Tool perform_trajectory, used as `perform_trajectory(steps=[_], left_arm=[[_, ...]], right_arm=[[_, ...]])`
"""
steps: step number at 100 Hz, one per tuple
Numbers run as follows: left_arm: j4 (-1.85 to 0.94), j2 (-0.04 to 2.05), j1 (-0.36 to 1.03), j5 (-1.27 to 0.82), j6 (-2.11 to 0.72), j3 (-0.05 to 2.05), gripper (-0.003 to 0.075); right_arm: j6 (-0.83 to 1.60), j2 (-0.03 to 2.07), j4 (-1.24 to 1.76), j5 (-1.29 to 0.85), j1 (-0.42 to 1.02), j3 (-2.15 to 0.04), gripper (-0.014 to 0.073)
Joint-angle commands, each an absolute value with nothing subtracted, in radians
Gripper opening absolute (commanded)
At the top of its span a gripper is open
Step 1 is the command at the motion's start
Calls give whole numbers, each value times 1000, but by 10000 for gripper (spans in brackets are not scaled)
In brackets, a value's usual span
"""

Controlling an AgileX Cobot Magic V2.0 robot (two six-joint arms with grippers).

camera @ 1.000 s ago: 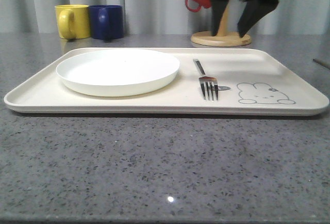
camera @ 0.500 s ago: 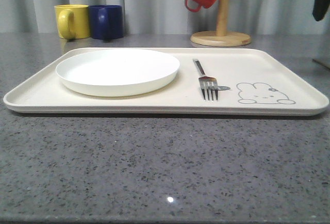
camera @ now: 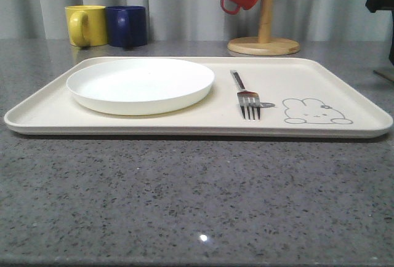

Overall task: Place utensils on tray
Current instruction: 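Move the right gripper back and grasp the metal chopsticks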

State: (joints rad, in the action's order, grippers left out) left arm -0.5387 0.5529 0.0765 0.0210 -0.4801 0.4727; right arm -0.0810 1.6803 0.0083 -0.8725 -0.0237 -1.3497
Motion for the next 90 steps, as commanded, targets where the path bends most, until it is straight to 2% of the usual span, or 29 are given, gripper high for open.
perform_trajectory(steps=[1, 37, 46, 57, 63, 90], left_arm=[[-547, 554, 87, 92, -479, 500, -18], [-547, 554, 87, 92, -479, 500, -18], [-547, 554, 87, 92, -479, 500, -18], [-547, 554, 87, 92, -479, 500, -18], [-547, 554, 87, 92, -479, 500, -18], [-547, 554, 87, 92, -479, 500, -18]], right_arm=[[-67, 1667, 10, -830, -35, -1373, 342], [-66, 1734, 9, -833, -48, -1373, 332], [-66, 1735, 9, -840, -48, -1373, 239], [-66, 1735, 9, -853, -48, -1373, 20], [-66, 1735, 9, -858, -48, -1373, -73], [-77, 1682, 48, -911, -40, -1406, -65]])
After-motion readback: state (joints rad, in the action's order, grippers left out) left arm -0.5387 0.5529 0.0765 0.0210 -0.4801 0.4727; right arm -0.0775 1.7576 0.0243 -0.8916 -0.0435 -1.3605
